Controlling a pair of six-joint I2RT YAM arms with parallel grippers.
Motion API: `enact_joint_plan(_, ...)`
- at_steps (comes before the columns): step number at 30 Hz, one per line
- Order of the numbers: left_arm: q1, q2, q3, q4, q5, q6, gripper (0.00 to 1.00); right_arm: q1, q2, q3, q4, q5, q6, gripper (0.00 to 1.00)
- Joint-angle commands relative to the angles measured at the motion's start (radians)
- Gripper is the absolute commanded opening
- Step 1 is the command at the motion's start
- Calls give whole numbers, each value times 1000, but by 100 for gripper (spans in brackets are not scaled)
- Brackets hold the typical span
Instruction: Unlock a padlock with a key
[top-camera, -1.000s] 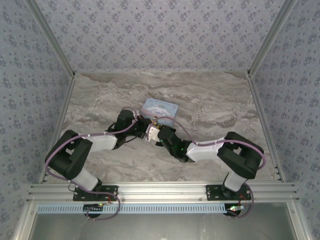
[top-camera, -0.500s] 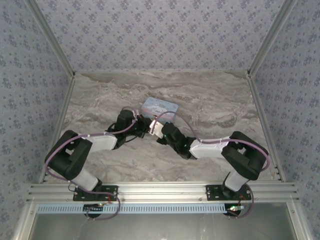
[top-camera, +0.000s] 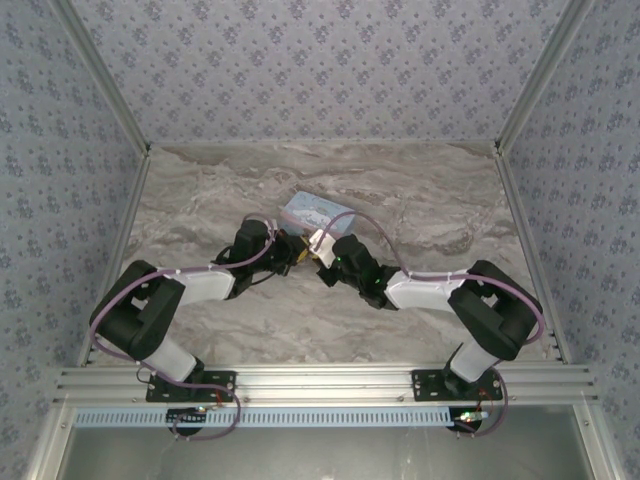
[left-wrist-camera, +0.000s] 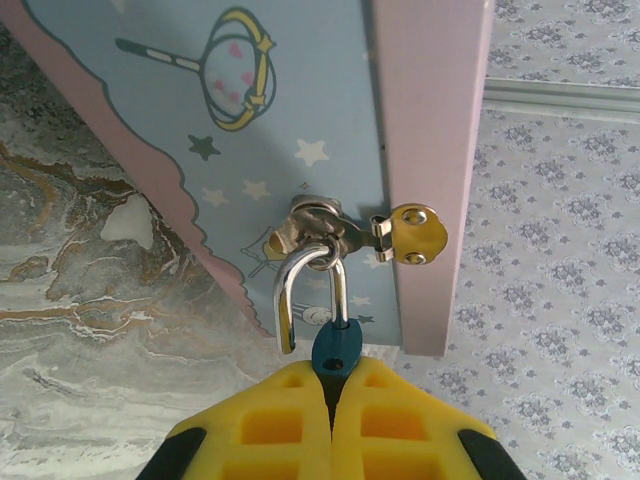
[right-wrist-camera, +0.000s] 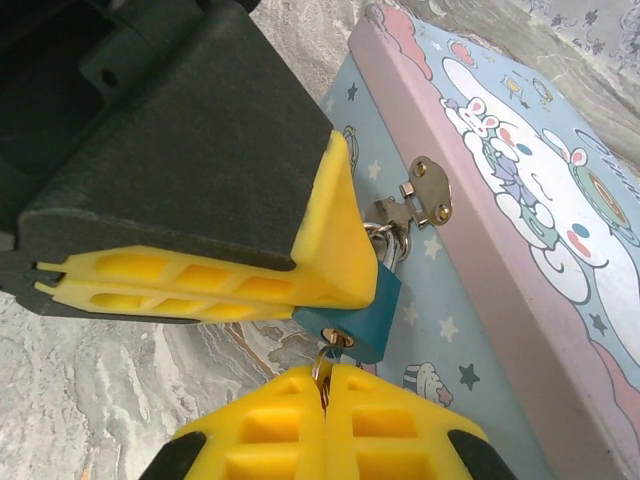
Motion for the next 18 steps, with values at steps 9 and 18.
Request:
enact_joint_plan(9,-29,-21,19,3,52,-2,0,-48,-58,-6,-46,24,66,0)
enact_joint_plan(18,-36,-18,26,-3,44,1,15,-49,-59,-21,-66,39,48,0)
